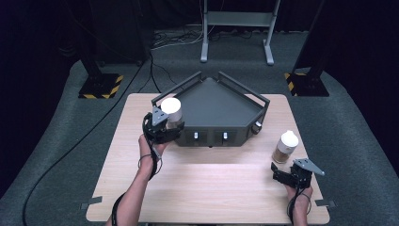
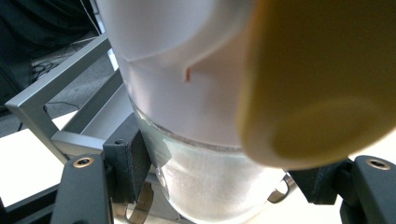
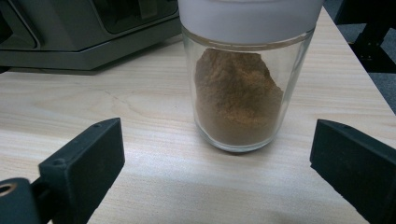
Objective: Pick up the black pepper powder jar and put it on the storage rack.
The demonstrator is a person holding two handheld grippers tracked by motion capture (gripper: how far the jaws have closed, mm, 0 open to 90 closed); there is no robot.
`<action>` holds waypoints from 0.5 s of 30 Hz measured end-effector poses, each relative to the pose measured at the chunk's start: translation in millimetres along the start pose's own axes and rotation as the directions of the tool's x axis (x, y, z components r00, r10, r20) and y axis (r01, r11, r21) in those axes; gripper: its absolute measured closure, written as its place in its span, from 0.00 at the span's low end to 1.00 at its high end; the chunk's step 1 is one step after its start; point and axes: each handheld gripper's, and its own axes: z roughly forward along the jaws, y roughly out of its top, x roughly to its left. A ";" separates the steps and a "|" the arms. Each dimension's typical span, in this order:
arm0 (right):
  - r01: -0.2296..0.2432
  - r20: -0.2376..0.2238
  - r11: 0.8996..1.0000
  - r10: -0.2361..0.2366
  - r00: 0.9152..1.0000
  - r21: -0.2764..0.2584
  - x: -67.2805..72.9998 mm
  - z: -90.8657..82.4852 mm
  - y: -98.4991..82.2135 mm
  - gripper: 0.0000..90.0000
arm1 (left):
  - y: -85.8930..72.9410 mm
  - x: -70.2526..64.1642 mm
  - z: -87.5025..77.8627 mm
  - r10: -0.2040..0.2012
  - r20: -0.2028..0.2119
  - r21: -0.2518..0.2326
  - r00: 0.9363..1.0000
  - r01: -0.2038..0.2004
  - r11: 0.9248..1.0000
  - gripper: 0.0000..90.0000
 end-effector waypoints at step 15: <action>-0.001 -0.001 1.000 0.001 1.000 0.000 -0.3 0.1 0.0 0.02 | 18.4 1.5 20.0 0.011 0.002 0.030 1.000 -0.011 0.999 0.34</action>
